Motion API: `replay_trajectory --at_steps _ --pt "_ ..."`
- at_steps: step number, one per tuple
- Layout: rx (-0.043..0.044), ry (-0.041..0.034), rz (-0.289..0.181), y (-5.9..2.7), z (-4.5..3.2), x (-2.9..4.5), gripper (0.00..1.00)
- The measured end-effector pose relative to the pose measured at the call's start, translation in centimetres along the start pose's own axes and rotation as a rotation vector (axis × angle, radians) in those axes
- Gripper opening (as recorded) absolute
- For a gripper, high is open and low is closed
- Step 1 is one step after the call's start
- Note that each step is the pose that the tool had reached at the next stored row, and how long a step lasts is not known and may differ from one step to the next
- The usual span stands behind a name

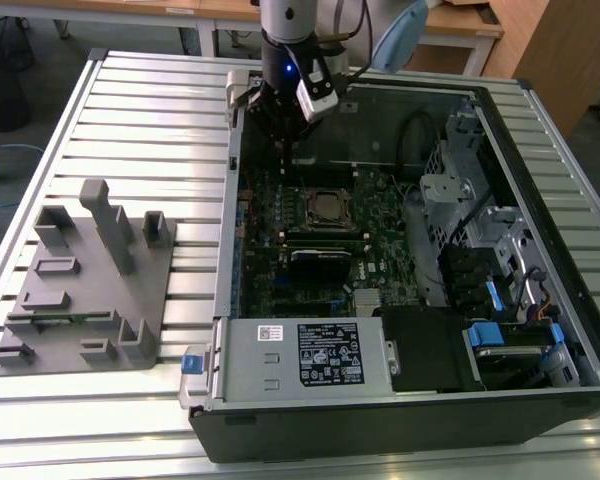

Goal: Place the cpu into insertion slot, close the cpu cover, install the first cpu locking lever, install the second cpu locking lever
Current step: 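Install the first cpu locking lever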

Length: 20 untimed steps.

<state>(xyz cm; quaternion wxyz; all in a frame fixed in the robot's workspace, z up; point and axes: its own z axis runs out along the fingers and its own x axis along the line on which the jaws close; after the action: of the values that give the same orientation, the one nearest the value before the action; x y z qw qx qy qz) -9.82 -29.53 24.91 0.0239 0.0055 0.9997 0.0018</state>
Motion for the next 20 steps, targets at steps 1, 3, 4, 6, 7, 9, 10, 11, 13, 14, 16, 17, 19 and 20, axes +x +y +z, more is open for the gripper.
replay_trajectory --at_steps 1,3,4,6,7,9,10,11,13,14,16,17,19,20 --pt "0.0001 0.0001 0.0 0.03 0.02 -0.07 0.11" --pt "0.0 0.0001 0.001 0.06 0.05 -0.33 0.11" --pt "0.0 0.0 0.001 0.07 0.07 -0.53 0.11" --pt "0.0001 0.0 0.001 0.07 0.1 -1.06 0.11" --pt "0.0 0.0001 0.001 0.08 0.12 -1.39 0.11" --pt "0.0 0.0 0.001 0.09 0.16 -2.1 0.11" --pt "0.0 0.0 0.001 0.09 0.18 -2.41 0.11" --pt "0.0 0.0 0.001 0.09 0.19 -2.72 0.11" --pt "0.0001 0.0001 0.001 0.1 0.22 -3.29 0.11" --pt "0.0 0.0 0.001 0.1 0.24 -3.5 0.11" --pt "0.0 0.0001 0.001 0.1 0.24 -3.65 0.11" --pt "0.0 0.0 0.001 0.1 0.24 -3.66 0.11" --pt "0.0001 0.0 0.001 0.1 0.25 -3.7 0.11" --pt "0.0001 0.0 0.001 0.1 0.25 -3.71 0.11"
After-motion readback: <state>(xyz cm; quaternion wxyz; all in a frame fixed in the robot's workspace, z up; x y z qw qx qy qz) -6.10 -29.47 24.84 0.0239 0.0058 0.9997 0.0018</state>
